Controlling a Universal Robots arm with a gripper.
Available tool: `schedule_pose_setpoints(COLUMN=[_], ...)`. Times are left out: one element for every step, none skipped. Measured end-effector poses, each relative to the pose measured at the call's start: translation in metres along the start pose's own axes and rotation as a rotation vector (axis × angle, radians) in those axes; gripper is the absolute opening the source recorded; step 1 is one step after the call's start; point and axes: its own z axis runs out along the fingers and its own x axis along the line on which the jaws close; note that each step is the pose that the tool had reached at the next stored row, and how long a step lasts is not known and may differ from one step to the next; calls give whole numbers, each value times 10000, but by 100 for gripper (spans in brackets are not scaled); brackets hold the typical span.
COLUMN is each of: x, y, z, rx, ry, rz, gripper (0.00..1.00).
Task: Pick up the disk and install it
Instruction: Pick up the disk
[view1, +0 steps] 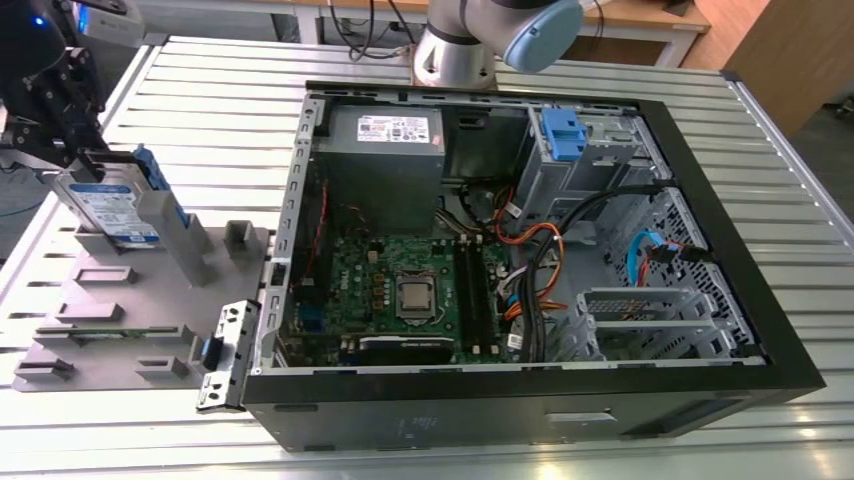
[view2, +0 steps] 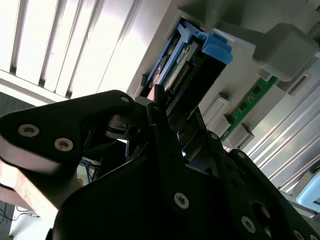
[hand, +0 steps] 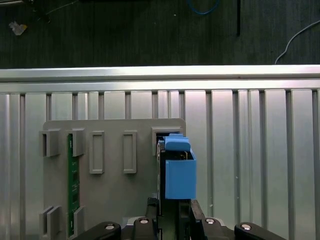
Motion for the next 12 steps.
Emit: schedule_pose_setpoints(x=[0, 0, 0, 0, 0, 0, 0, 0, 0, 0, 0, 0], y=[0, 0, 0, 0, 0, 0, 0, 0, 0, 0, 0, 0], z=[0, -1, -2, -2, -2, -2, -3, -3, -4, -5, -5, -6], rx=[0, 0, 0, 0, 0, 0, 0, 0, 0, 0, 0, 0], ry=[0, 0, 0, 0, 0, 0, 0, 0, 0, 0, 0, 0], rz=[0, 0, 0, 0, 0, 0, 0, 0, 0, 0, 0, 0], gripper=[35, 35, 35, 35, 35, 35, 35, 35, 35, 35, 35, 35])
